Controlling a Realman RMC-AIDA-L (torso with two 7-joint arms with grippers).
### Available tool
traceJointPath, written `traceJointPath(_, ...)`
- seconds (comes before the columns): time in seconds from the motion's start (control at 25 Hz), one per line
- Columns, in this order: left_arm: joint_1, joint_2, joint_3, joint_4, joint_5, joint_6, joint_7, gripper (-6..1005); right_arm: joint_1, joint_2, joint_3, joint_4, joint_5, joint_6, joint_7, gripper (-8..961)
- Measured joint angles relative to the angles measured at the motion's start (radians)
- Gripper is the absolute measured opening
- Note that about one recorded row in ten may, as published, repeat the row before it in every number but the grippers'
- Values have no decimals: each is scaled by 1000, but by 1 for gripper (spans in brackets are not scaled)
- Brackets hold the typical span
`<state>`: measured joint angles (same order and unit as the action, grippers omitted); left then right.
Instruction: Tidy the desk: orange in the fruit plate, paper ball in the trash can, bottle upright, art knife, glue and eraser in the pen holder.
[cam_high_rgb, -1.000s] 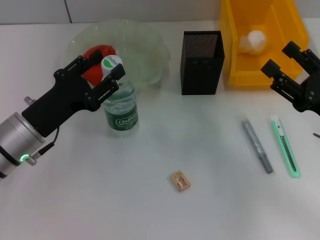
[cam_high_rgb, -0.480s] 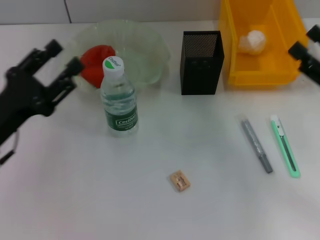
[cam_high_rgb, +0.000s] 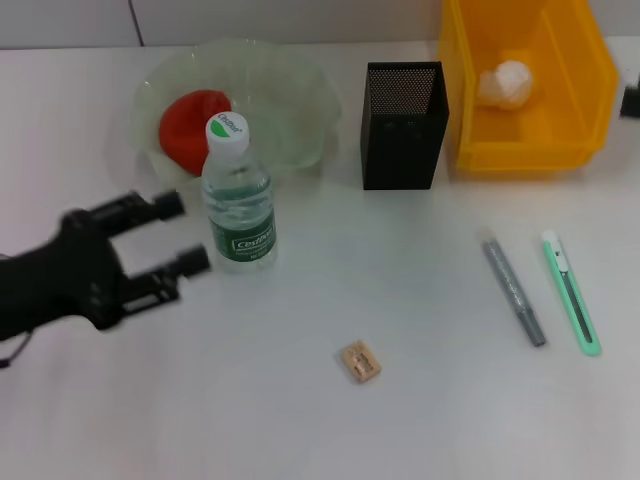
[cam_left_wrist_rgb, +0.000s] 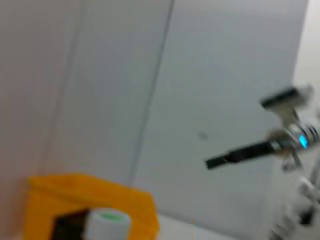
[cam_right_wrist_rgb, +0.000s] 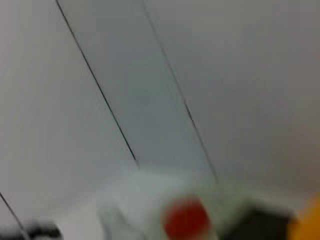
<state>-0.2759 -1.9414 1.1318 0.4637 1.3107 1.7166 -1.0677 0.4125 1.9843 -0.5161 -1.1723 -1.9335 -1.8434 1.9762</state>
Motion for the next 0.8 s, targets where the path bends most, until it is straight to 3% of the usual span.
traceJointPath(0.12,-30,-9,0,13,99,-5,-14,685,40,0,-135,-313,-281,-10,292,804)
traceJointPath(0.2,-30,-9,0,13,99,-5,-14,733,53,2,-175,-374,-349,-18,347,804)
traceJointPath(0.24,-60,-18,0,16,180,-6,-19,757,66,3,-212,-419,-412,-30,396,804)
traceJointPath(0.36,-79,-28,-2,16,231,-18,-21,829,101,16,-294,-502,-554,-71,503,804)
traceJointPath(0.48,-86,-37,1,17,243,-57,-23,829,125,44,-367,-521,-685,-73,554,804)
traceJointPath(0.64,-92,-42,8,17,248,-79,-23,829,153,98,-486,-461,-893,1,598,804)
traceJointPath(0.8,-116,-51,11,21,313,-103,-55,829,159,100,-595,-346,-905,102,681,803)
